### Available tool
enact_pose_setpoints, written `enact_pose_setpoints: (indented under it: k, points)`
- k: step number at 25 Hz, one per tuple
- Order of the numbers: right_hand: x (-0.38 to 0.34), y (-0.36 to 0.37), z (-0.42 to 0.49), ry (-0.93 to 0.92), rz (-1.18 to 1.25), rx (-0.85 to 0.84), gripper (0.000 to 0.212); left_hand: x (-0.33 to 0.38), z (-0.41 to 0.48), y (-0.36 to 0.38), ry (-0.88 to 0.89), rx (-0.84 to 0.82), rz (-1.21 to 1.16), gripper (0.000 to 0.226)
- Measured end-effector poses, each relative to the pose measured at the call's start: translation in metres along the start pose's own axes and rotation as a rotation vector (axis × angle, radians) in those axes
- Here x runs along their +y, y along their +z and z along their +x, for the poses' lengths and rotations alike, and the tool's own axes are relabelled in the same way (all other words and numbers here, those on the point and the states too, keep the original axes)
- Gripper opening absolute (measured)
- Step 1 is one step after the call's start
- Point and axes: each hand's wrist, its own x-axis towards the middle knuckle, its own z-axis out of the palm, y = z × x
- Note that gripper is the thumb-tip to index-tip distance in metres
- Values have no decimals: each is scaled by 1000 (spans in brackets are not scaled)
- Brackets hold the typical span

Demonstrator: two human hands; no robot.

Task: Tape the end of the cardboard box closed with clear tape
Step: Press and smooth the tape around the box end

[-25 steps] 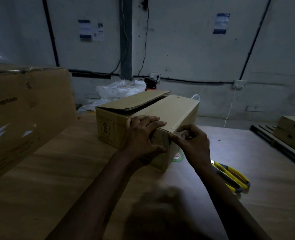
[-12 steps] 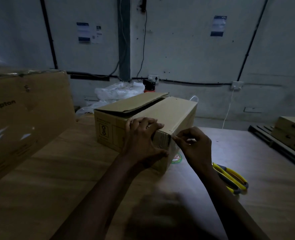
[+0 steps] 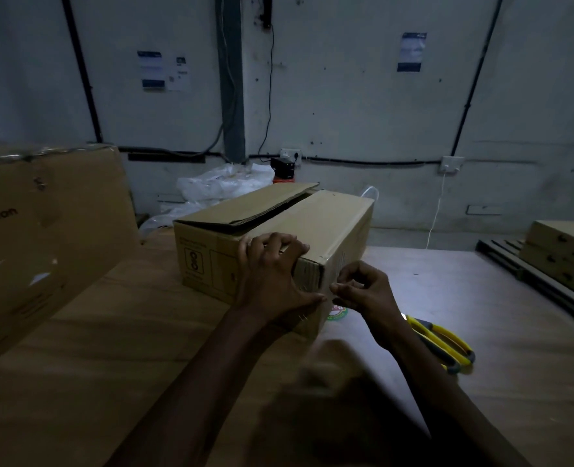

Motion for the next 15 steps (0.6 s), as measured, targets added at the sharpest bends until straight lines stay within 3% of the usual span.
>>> enact_pose_setpoints:
  k: [8,15]
  points:
    - [13,-9,0,151,187,-27,12,13,7,-12,29,-86,-14,70]
    - [19,-12,4,184,193,1,4,35,46,-22,241,-186,-224,16]
